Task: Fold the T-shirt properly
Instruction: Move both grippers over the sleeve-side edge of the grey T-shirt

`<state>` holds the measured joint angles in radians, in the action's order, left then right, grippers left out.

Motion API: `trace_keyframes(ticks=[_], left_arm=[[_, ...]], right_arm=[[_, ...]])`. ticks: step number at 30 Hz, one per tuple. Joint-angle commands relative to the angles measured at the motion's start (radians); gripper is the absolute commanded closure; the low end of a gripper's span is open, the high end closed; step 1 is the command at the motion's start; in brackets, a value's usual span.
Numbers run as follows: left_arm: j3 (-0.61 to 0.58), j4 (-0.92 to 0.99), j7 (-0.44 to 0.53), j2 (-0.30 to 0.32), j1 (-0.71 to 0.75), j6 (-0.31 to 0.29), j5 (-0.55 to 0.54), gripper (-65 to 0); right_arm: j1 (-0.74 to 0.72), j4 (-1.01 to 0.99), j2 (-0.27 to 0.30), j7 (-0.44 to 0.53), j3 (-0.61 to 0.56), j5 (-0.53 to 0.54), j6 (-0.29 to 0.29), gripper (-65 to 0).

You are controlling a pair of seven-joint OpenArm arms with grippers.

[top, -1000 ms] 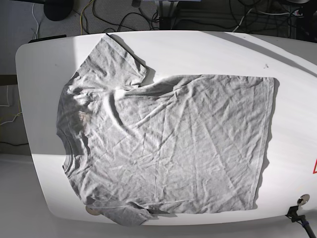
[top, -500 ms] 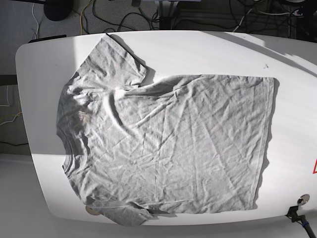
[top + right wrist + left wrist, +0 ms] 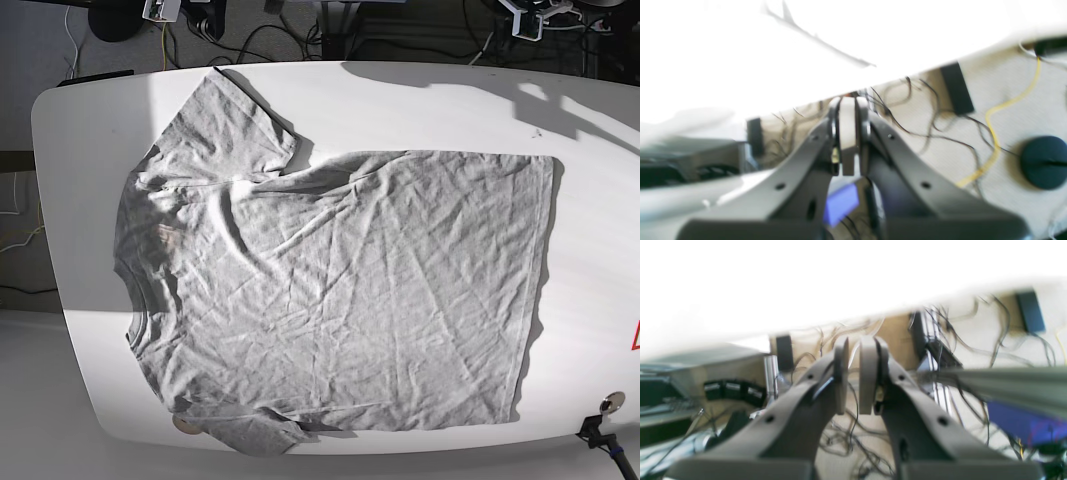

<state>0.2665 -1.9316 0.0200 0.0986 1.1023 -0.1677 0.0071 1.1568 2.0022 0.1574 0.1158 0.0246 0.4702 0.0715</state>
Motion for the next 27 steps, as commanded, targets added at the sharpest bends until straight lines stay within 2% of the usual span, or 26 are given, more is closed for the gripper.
trace_keyframes(ticks=[1, 4, 8, 10, 12, 14, 17, 18, 23, 27], left_arm=[[0.010, -0.016, 0.025, 0.005, -0.023, -0.022, -0.002, -5.8], [0.018, -0.016, 0.025, 0.005, -0.073, -0.026, -0.002, -6.0], [0.021, -0.016, 0.025, 0.006, -0.144, -0.026, -0.002, -6.0], [0.029, -0.015, 0.025, 0.006, -0.178, -0.026, -0.002, -6.0], [0.030, -0.015, 0.025, 0.008, -0.210, -0.028, -0.002, -6.4], [0.030, -0.015, 0.024, 0.010, -0.233, -0.028, 0.000, -13.3], [0.030, -0.012, 0.022, 0.010, -0.265, -0.028, 0.000, -34.8], [0.030, -0.012, 0.021, 0.010, -0.279, -0.028, 0.000, -38.8], [0.030, -0.012, -0.036, 0.010, -0.340, -0.028, -0.005, -40.3], [0.055, -0.010, -0.096, 0.017, -0.371, -0.028, -0.163, -40.4]], right_arm=[[-0.014, 0.018, 0.014, 0.017, 0.001, 0.040, 0.009, -2.0], [-0.057, 0.018, 0.037, 0.017, 0.001, 0.077, 0.009, -3.9], [-0.107, 0.016, 0.043, 0.015, 0.001, 0.138, 0.007, -21.2], [-0.130, 0.016, 0.043, -0.015, 0.001, 0.150, 0.007, -30.4], [-0.160, 0.016, 0.043, -0.047, 0.001, 0.152, 0.007, -36.3], [-0.186, 0.015, 0.037, -0.075, 0.001, 0.184, 0.007, -36.7], [-0.220, 0.015, 0.041, -0.117, 0.005, 0.304, 0.004, -36.7], [-0.229, 0.013, 0.043, -0.121, 0.007, 0.345, 0.001, -36.7], [-0.245, 0.010, 0.084, -0.147, 0.033, 0.517, 0.000, -36.7], [-0.262, 0.001, 0.086, -0.242, 0.094, 0.629, 0.000, -36.7]])
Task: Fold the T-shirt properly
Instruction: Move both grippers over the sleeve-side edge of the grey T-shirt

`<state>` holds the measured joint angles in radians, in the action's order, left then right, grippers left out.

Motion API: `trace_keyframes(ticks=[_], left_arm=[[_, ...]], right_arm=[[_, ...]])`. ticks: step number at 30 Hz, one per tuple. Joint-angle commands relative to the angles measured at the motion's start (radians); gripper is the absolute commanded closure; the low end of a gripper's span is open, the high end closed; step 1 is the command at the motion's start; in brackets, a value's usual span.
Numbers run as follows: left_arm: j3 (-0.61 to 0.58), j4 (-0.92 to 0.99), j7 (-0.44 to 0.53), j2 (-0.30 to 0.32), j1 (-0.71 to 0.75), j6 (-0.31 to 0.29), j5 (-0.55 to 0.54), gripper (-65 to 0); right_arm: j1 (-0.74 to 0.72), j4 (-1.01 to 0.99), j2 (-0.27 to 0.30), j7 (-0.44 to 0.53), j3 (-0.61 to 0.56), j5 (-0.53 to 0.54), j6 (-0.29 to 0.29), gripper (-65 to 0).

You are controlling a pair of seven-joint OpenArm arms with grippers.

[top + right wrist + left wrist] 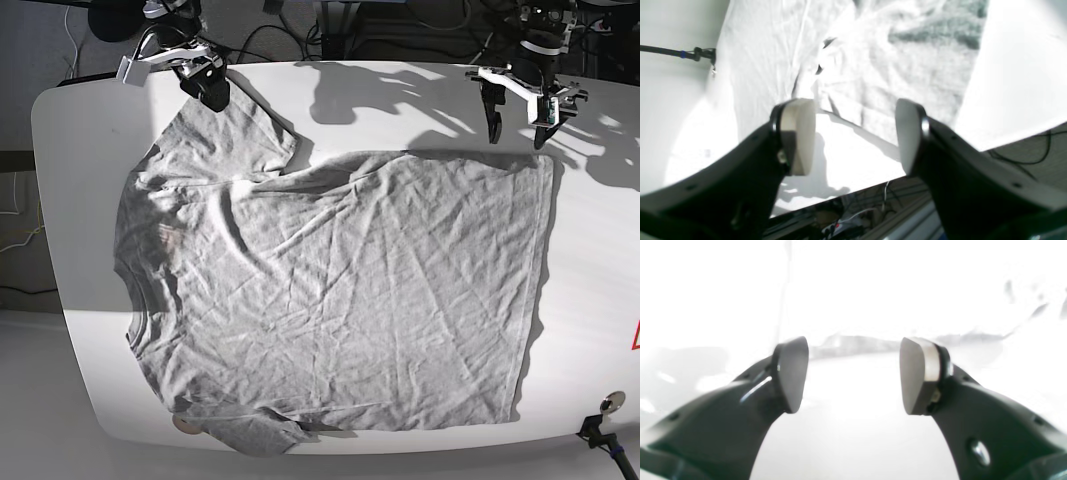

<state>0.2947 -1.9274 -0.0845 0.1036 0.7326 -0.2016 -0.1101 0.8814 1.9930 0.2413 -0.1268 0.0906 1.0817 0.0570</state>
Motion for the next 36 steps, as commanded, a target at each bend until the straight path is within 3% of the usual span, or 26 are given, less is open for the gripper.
trace_keyframes(ticks=[1, 6, 9, 12, 15, 20, 36], left_arm=[[0.039, -0.014, -0.004, 0.017, -0.005, 0.006, -0.081, -40.4], [0.107, -0.014, -0.136, 0.068, -0.057, 0.004, -0.294, -40.5], [0.159, -0.013, -0.215, 0.092, -0.084, -0.049, -0.399, -40.5], [0.235, -0.013, -0.314, 0.089, -0.120, -0.091, -0.463, -40.5], [0.281, -0.011, -0.410, 0.089, -0.149, -0.095, -0.492, -40.5], [0.288, -0.011, -0.421, 0.089, -0.155, -0.106, -0.492, -40.5], [0.289, -0.011, -0.421, 0.094, -0.153, -0.106, -0.489, -40.4]], right_arm=[[0.009, 0.009, 0.002, -0.021, 0.039, 0.025, 0.013, -36.7], [-0.009, 0.005, 0.000, -0.104, 0.105, 0.059, 0.013, -36.7], [-0.009, 0.004, -0.018, -0.149, 0.137, 0.071, 0.011, -36.7], [-0.018, -0.011, -0.041, -0.198, 0.157, 0.071, -0.016, -36.7], [-0.028, -0.030, -0.041, -0.233, 0.157, 0.071, -0.021, -36.7], [-0.043, -0.033, -0.069, -0.282, 0.159, 0.068, -0.021, -36.7], [-0.043, -0.123, -0.070, -0.282, 0.153, 0.071, -0.023, -36.7]])
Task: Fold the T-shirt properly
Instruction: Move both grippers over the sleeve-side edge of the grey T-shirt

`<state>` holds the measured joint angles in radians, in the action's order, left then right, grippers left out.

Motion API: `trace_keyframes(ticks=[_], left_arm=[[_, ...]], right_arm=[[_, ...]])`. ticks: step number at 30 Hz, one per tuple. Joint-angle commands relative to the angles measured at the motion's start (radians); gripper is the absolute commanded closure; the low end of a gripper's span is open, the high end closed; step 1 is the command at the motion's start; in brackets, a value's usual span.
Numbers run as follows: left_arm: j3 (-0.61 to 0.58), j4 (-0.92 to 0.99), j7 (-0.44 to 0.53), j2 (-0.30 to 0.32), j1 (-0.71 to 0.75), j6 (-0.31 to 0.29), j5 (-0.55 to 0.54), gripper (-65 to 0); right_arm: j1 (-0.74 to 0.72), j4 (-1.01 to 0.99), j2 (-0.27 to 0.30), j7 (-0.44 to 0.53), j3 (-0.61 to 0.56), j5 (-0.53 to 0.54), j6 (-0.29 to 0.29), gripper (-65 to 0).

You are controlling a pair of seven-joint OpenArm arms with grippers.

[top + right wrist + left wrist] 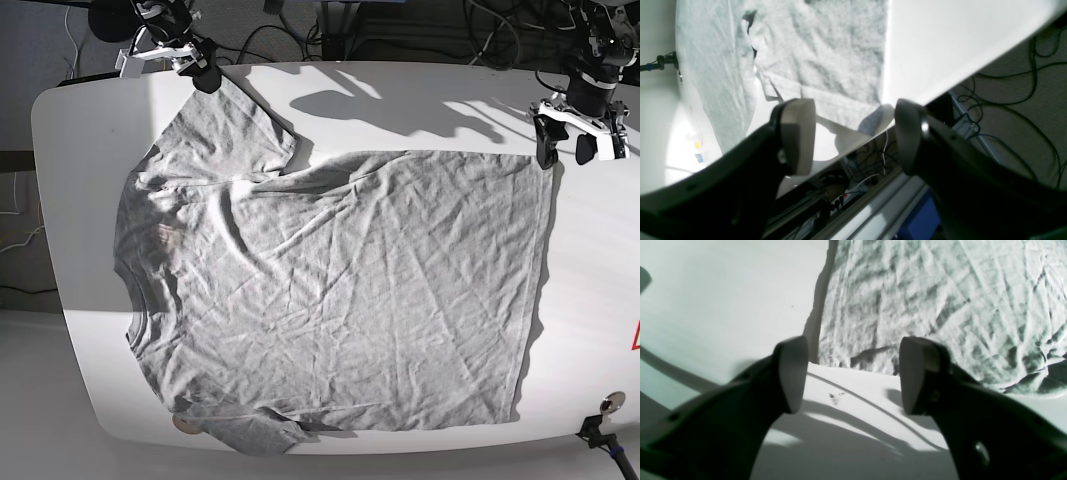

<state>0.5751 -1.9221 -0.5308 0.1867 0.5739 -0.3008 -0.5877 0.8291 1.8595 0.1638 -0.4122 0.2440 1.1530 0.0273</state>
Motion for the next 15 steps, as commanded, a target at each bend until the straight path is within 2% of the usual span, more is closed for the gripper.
trace_keyframes(ticks=[1, 10, 15], left_arm=[[0.009, -0.017, 0.025, 0.012, 0.005, -0.007, -0.012, -40.4], [0.009, -0.017, 0.025, 0.012, 0.005, -0.007, -0.012, -40.4], [0.009, -0.010, 0.025, 0.012, 0.005, -0.007, -0.010, -40.4]], right_arm=[[0.008, 0.012, 0.007, 0.003, -0.001, 0.000, 0.007, -36.7], [-0.004, 0.010, 0.004, 0.003, -0.004, 0.000, 0.007, -36.7], [-0.007, 0.010, -0.028, -0.012, -0.004, -0.006, 0.007, -36.7]])
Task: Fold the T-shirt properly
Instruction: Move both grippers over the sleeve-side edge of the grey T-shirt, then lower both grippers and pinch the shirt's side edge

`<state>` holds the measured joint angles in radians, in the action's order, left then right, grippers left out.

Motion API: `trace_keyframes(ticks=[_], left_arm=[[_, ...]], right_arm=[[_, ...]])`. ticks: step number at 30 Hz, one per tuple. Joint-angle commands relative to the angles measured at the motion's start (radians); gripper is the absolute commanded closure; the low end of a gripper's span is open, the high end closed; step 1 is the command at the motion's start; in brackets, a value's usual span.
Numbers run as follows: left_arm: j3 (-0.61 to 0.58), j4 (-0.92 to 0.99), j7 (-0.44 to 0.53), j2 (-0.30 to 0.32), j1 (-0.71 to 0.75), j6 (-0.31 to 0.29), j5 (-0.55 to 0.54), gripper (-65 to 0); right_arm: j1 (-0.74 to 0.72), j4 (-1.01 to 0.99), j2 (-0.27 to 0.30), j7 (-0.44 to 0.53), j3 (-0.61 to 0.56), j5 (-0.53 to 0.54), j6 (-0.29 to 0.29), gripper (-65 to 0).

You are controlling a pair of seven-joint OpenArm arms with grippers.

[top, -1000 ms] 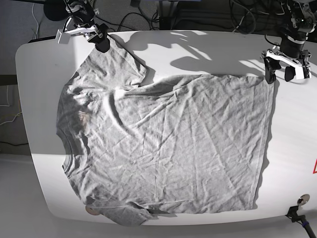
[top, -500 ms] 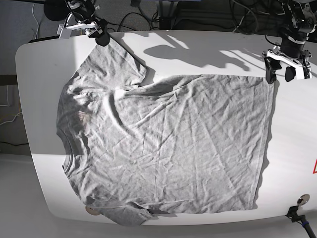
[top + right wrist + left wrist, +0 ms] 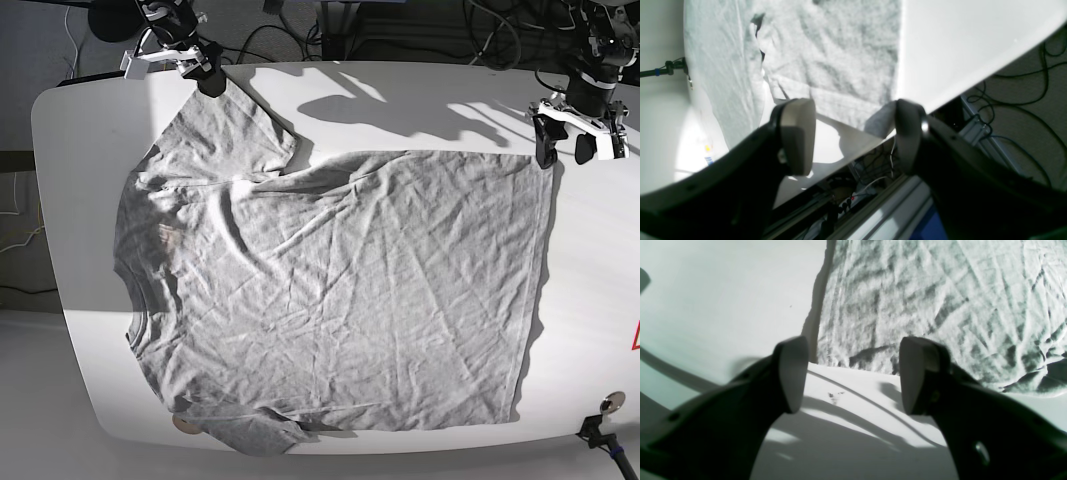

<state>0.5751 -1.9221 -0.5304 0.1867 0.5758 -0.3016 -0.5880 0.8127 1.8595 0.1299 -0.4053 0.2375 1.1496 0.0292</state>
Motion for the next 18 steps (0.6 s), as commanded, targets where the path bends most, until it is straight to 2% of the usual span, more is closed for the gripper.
trace_keyframes(ticks=[1, 5, 13, 15, 18], left_arm=[[0.009, -0.010, 0.025, 0.012, 0.003, -0.006, -0.010, -40.4], [0.007, -0.010, 0.025, 0.032, 0.003, -0.006, -0.010, -40.4], [0.009, -0.009, 0.025, 0.033, 0.003, -0.006, -0.010, -40.4], [0.009, -0.009, 0.025, 0.033, 0.003, -0.006, -0.010, -40.4], [0.009, 0.014, 0.025, 0.033, 0.003, -0.006, -0.011, -40.4]], right_arm=[[-0.005, 0.010, 0.006, -0.033, 0.003, -0.003, 0.005, -36.7], [-0.022, 0.009, -0.014, -0.051, 0.003, -0.004, 0.005, -36.7], [-0.057, 0.009, -0.014, -0.073, 0.004, -0.004, 0.005, -36.3], [-0.065, 0.009, -0.014, -0.073, 0.004, -0.004, 0.007, -31.9], [-0.068, 0.009, -0.014, -0.073, 0.004, -0.004, 0.007, -17.6]])
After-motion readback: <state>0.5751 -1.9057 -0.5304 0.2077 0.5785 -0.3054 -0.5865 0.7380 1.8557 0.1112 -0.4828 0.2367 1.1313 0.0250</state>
